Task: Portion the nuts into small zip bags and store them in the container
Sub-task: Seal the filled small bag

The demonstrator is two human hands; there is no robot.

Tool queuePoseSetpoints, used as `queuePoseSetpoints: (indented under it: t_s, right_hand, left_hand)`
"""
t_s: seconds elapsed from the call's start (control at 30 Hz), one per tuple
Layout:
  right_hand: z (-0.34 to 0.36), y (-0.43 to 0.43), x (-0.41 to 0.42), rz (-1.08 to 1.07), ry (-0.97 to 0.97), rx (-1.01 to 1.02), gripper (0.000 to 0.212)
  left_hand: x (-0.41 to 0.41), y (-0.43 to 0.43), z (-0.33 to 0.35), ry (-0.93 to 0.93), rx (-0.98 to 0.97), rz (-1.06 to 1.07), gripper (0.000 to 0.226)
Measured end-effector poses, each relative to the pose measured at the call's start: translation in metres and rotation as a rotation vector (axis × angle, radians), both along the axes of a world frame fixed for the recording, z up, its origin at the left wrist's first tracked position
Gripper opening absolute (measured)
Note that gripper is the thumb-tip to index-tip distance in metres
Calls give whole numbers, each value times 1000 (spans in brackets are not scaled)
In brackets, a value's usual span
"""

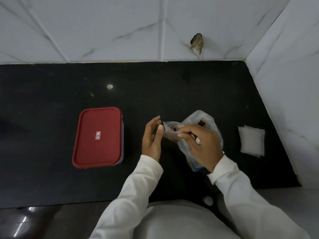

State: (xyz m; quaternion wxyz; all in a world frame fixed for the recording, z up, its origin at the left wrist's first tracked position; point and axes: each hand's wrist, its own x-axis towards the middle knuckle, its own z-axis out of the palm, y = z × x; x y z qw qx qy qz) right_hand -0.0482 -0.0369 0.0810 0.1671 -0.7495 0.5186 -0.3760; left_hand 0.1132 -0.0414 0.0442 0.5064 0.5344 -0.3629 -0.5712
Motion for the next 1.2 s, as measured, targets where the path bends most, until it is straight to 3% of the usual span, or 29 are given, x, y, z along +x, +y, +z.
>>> queuePoseSetpoints:
  t_s: [0.07, 0.2, 0.3, 0.4, 0.63, 0.87, 1.03, 1.2]
  right_hand:
    - [7, -6, -2, 70, 21, -5, 18]
    - [16, -13, -3, 105, -89, 109, 15]
    - [19, -16, -1, 95, -145, 160, 24]
    - [18, -18, -1, 78, -167, 219, 9]
    - [19, -19, 6, -3, -154, 275, 3]
    - [16, -14, 23, -201, -609, 525, 30]
    - [11, -10, 31, -225, -655, 579, 34]
    - [7, -7, 38, -274, -558, 472, 36]
  left_hand:
    - [12, -2, 6, 19, -135, -149, 36]
    - [26, -8, 13, -23, -202, -276, 33]
    - [29, -8, 19, -45, -187, -229, 24]
    - [27, -9, 25, -122, -161, -167, 15]
    - [26, -8, 31, -432, -263, -95, 12]
    - [17, -11, 28, -151, 20, -64, 11]
    - [13, -8, 24, -121, 43, -73, 11]
    - [8, -6, 23, -104, 83, -29, 2]
